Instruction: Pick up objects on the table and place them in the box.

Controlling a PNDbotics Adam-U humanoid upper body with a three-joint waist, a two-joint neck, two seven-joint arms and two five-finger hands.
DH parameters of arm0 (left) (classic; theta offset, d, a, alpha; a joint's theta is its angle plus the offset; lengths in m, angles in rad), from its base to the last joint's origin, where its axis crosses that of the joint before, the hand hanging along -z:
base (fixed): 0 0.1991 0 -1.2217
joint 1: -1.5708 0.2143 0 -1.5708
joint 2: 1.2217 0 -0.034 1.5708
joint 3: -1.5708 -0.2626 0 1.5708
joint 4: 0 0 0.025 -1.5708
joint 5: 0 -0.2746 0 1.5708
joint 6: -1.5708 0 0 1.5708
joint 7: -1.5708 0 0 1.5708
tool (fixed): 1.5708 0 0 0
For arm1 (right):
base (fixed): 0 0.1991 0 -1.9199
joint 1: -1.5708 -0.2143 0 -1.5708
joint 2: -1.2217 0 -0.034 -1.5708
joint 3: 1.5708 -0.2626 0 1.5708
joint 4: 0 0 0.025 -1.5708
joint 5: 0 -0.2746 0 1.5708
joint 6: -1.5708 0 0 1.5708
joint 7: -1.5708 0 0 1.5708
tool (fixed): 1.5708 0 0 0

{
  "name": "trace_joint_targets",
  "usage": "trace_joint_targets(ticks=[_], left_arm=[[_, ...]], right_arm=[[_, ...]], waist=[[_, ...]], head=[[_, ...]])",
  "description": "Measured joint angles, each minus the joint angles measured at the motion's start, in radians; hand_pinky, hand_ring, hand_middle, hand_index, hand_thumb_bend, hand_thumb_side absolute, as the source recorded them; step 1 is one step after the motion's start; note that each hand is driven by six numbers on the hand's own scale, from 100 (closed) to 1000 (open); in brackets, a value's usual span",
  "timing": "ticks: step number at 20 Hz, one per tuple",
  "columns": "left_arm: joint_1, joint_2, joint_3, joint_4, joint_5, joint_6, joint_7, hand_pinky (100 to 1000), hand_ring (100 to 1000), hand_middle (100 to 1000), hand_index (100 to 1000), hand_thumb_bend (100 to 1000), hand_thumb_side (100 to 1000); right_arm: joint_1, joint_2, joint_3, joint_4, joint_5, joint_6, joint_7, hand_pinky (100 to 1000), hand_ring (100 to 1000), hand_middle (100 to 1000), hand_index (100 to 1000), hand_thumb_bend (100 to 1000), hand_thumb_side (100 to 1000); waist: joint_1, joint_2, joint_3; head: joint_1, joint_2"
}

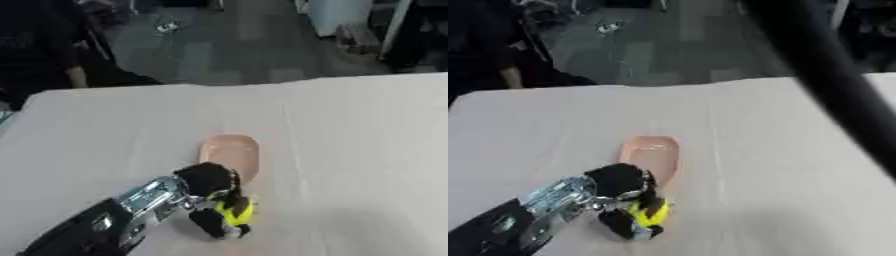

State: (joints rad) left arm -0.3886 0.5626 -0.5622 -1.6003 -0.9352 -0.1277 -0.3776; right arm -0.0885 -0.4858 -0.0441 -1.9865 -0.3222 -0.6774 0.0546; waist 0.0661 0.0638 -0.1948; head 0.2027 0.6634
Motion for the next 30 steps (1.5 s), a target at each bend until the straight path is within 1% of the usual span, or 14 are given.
trace_joint_targets(ticks=[2,3,4,5,6,7,8,9,10,12,14,20,25,30], left_arm=[[-0.007,0.000,0.000,-0.008,-0.036,0.017,-0.085,496,703,837,850,544,563],[-0.009,0.000,0.000,-0.015,-0.050,0.028,-0.127,496,703,837,850,544,563],[-0.009,0.000,0.000,-0.024,-0.060,0.038,-0.165,357,538,715,779,328,561],[-0.009,0.000,0.000,-0.031,-0.072,0.046,-0.197,337,517,683,750,228,595],[-0.009,0.000,0.000,-0.039,-0.082,0.052,-0.220,160,364,506,574,100,683],[-0.008,0.001,0.000,-0.049,-0.087,0.057,-0.231,100,303,447,520,100,664],[-0.007,0.003,0.000,-0.058,-0.088,0.058,-0.230,100,210,323,423,100,651],[-0.006,0.006,0.000,-0.066,-0.086,0.059,-0.222,100,194,301,408,100,647],[-0.005,0.008,0.000,-0.072,-0.082,0.058,-0.210,100,100,144,301,100,619],[-0.001,0.010,0.000,-0.079,-0.065,0.054,-0.174,100,100,100,233,100,585],[0.003,0.015,0.000,-0.086,-0.037,0.050,-0.130,100,100,100,212,100,557],[0.014,0.021,0.007,-0.139,0.115,0.093,-0.029,100,100,100,203,100,526],[0.020,0.058,0.059,-0.263,0.216,0.158,0.015,100,100,100,202,100,518],[0.014,0.125,0.119,-0.336,0.222,0.195,0.066,100,100,100,198,100,518]], right_arm=[[0.000,0.000,-0.001,0.000,0.000,0.000,-0.001,216,383,436,509,100,1000],[0.000,0.000,-0.004,0.000,0.000,0.000,-0.001,216,383,436,509,100,1000],[0.000,0.000,-0.006,0.000,0.000,0.000,-0.001,216,383,435,508,100,1000],[0.000,0.000,-0.007,0.000,-0.001,0.000,-0.002,217,383,435,508,100,1000],[0.000,0.000,-0.007,0.000,-0.002,0.000,-0.003,216,382,434,506,100,1000],[0.000,0.000,-0.009,0.000,-0.004,-0.001,-0.006,215,381,433,506,100,1000],[0.000,0.000,-0.012,0.000,-0.004,-0.002,-0.008,215,381,432,505,100,1000],[0.000,0.000,-0.013,0.000,-0.005,-0.002,-0.009,215,381,432,505,100,1000],[0.000,-0.001,-0.013,0.000,-0.006,-0.002,-0.010,214,380,431,504,100,1000],[0.000,-0.001,-0.013,0.000,-0.008,-0.005,-0.013,213,379,431,504,100,1000],[0.001,-0.001,-0.013,0.000,-0.010,-0.006,-0.014,213,379,430,503,100,1000],[0.002,-0.001,-0.018,0.000,-0.011,-0.010,-0.018,212,379,430,503,100,1000],[0.010,-0.001,-0.018,0.000,-0.006,-0.012,-0.021,211,379,431,504,100,1000],[0.011,-0.001,-0.018,0.000,0.003,-0.014,-0.024,211,379,431,504,100,1000]], waist=[[0.000,-0.002,0.000],[0.001,-0.002,0.000],[0.002,-0.003,0.000],[0.003,-0.003,0.000],[0.003,-0.003,0.000],[0.003,-0.003,0.000],[0.003,-0.004,0.001],[0.003,-0.004,0.002],[0.003,-0.004,0.004],[0.003,-0.004,0.006],[0.003,-0.004,0.006],[0.003,-0.004,0.012],[0.003,-0.004,0.019],[0.003,-0.007,0.024]], head=[[0.000,0.000],[0.000,0.001],[0.000,0.001],[0.000,0.001],[0.000,0.001],[0.000,0.001],[0.000,0.001],[0.000,0.001],[0.000,0.001],[0.000,0.001],[0.000,0.001],[0.000,0.000],[0.000,0.000],[0.000,-0.001]])
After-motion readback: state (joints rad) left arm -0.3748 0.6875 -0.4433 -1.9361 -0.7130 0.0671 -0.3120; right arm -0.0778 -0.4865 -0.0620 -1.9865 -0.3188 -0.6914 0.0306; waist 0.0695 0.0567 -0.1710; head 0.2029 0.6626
